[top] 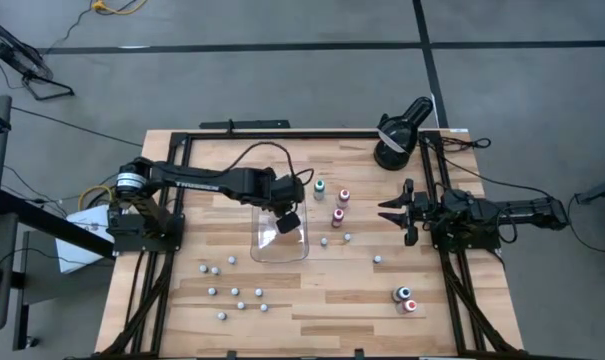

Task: Pick & Place food coloring
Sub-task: Put the top small black food coloring bottle into the transparent bin, then put the top small green food coloring bottle into the transparent bin

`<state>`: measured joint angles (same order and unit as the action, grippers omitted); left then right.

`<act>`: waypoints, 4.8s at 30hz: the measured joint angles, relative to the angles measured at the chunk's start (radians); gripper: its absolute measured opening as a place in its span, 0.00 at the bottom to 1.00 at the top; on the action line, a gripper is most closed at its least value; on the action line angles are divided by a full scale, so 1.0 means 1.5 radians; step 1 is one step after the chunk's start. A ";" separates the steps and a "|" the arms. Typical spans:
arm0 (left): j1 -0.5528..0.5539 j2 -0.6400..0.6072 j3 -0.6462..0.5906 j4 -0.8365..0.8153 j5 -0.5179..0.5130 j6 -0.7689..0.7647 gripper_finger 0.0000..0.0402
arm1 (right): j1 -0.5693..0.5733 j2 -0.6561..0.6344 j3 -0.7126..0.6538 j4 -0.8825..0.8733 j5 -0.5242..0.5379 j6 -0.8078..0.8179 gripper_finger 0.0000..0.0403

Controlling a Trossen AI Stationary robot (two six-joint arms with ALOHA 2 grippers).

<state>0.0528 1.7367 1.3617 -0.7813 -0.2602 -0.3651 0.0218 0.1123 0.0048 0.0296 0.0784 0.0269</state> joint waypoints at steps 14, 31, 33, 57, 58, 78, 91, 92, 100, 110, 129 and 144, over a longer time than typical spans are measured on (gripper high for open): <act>0.003 0.000 -0.166 0.126 -0.033 -0.061 0.11 | 0.000 0.000 0.000 0.000 0.000 0.000 0.28; -0.001 0.000 -0.204 0.173 -0.074 0.000 0.13 | 0.000 0.000 0.000 0.000 0.000 0.000 0.28; -0.001 0.000 -0.204 0.173 -0.074 0.001 0.13 | 0.000 0.000 0.000 0.000 0.000 0.000 0.28; -0.001 0.000 -0.204 0.184 -0.066 -0.026 0.27 | 0.000 0.000 0.000 0.000 0.000 0.000 0.28; 0.000 0.000 -0.204 0.185 -0.062 -0.026 0.27 | 0.000 0.000 0.000 0.000 0.000 0.000 0.28; -0.001 -0.002 -0.173 0.184 -0.021 0.021 0.27 | 0.000 0.000 0.000 0.000 0.000 0.000 0.28; -0.023 -0.112 -0.165 0.175 -0.021 0.053 0.27 | 0.000 0.000 0.000 0.000 0.000 0.000 0.28; -0.028 -0.126 -0.165 0.172 -0.016 0.067 0.27 | 0.000 0.000 0.000 0.000 0.000 0.000 0.28; -0.079 -0.230 -0.164 0.138 0.031 0.282 0.27 | 0.000 0.000 0.000 0.000 0.000 0.000 0.28; -0.151 -0.276 -0.164 -0.024 0.141 0.395 0.27 | 0.000 0.000 0.000 0.000 0.000 0.000 0.28; -0.334 -0.313 -0.215 -0.112 0.159 0.184 0.27 | 0.000 0.000 0.000 -0.001 0.000 0.000 0.28; -0.369 -0.312 -0.379 0.001 0.092 0.125 0.27 | 0.000 0.000 0.000 0.000 0.000 0.000 0.28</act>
<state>-0.5000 1.2690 0.7936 -0.7799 -0.1220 -0.1782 0.0216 0.1127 0.0048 0.0294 0.0784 0.0269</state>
